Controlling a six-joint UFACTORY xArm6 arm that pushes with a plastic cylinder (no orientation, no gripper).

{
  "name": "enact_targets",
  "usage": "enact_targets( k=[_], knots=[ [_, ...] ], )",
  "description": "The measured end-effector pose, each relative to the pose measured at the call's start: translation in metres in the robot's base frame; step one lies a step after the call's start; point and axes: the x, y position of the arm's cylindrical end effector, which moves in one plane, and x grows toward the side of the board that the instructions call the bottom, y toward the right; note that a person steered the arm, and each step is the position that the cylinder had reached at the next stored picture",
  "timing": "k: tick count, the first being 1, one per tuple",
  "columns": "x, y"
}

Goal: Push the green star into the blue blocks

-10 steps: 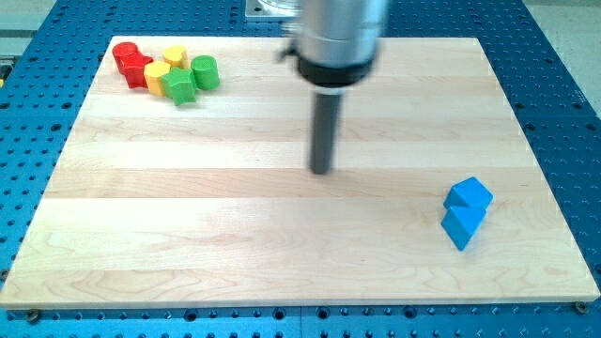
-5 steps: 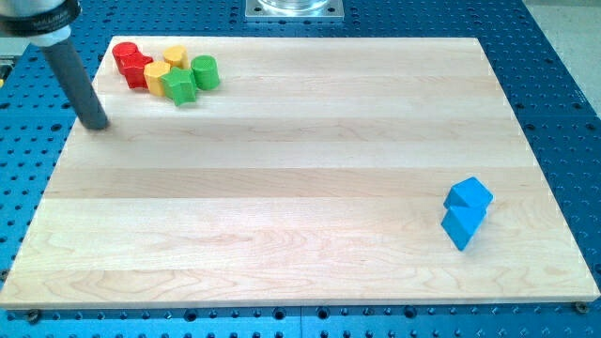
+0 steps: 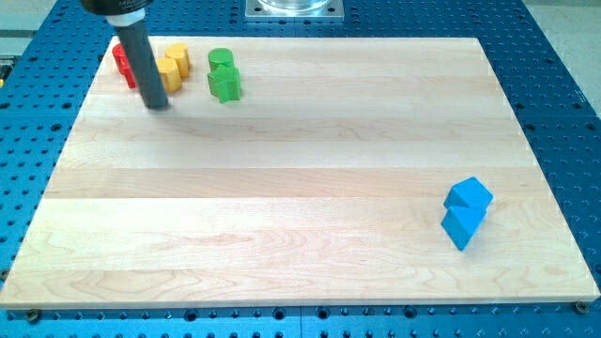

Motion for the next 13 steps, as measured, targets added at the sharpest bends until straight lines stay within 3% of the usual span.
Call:
enact_targets(
  k=[1,2,3,4,5,7,9,10,11,12,13],
  knots=[
    [-0.006,0.053],
    [0.026,0.14],
    [0.059,0.143],
    [0.015,0.102],
    [-0.007,0.149],
    [-0.058,0.137],
    [0.005,0.227],
    [-0.004,0.218],
    [0.018,0.277],
    [0.09,0.287],
    [0.087,0.281]
  ],
)
